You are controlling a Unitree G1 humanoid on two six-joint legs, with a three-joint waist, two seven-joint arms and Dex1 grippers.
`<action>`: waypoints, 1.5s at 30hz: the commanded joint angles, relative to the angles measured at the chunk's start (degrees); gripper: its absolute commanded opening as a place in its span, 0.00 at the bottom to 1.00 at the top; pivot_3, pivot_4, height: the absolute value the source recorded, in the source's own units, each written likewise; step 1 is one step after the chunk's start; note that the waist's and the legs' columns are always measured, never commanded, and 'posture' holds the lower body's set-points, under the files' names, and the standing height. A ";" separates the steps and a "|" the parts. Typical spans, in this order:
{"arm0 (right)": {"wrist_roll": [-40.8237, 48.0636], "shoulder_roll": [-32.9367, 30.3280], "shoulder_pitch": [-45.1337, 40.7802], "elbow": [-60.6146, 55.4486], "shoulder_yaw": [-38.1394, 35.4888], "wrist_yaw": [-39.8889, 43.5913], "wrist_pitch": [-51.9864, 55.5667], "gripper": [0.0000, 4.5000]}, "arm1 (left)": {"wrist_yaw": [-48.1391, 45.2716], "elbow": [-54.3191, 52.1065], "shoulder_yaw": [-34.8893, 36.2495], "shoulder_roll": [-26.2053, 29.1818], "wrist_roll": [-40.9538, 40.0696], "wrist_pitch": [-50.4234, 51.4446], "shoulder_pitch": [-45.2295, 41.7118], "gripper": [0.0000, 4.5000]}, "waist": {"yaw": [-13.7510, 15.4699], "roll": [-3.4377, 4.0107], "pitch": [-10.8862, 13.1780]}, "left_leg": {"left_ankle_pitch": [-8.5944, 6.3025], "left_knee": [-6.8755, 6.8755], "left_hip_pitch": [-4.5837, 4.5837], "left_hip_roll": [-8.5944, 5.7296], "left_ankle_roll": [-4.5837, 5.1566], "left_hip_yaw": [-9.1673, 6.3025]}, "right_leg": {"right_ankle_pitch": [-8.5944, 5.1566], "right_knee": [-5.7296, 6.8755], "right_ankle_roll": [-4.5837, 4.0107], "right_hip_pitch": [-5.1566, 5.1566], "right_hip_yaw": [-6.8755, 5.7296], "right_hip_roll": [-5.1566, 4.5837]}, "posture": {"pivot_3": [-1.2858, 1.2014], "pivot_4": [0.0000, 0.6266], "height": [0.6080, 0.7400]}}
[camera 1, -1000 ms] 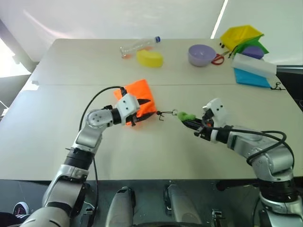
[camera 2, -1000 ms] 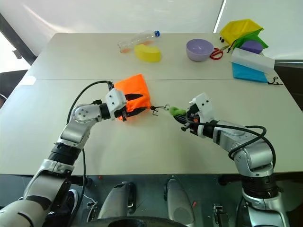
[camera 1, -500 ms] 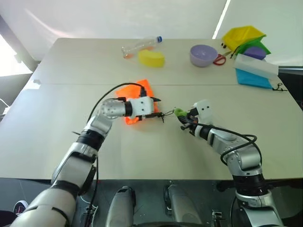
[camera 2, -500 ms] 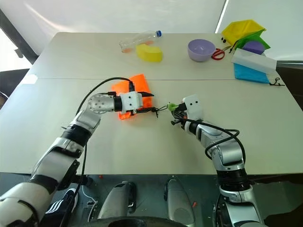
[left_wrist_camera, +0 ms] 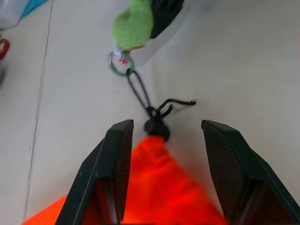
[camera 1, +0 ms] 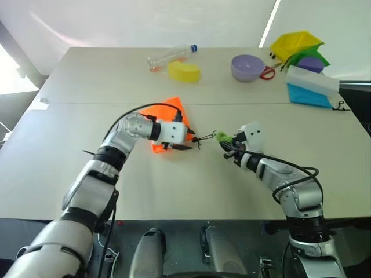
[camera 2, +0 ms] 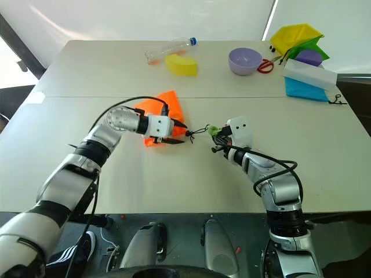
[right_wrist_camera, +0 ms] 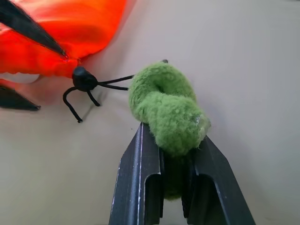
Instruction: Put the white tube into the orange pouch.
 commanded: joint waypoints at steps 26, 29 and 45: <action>-5.94 2.04 -0.90 7.52 1.47 -0.13 -6.76 0.00 | -5.28 18.83 3.93 -6.98 4.31 3.68 -11.68 0.54 | -0.18 -0.02 0.01 | 0.00 -0.01 0.00 0.00 0.00 -0.03 | 0.07 0.04 0.14 -0.03 0.00 0.03 | 0.52 0.24 1.00; -6.06 2.31 -0.59 7.48 1.52 -0.33 -6.89 0.00 | -3.61 19.17 3.04 -7.28 6.21 2.83 -11.67 0.54 | -0.18 -0.02 0.01 | 0.00 -0.02 0.00 0.00 0.00 -0.02 | 0.07 0.04 0.14 -0.03 0.00 0.03 | 0.52 0.24 1.00; -7.17 3.17 -0.22 6.72 1.37 -0.86 -7.20 0.00 | -1.51 20.14 4.18 -8.12 8.30 4.76 -10.95 0.28 | -0.25 -0.02 0.01 | 0.00 0.00 0.01 0.00 0.00 -0.03 | 0.08 0.06 0.14 -0.02 0.00 0.04 | 0.52 0.24 1.00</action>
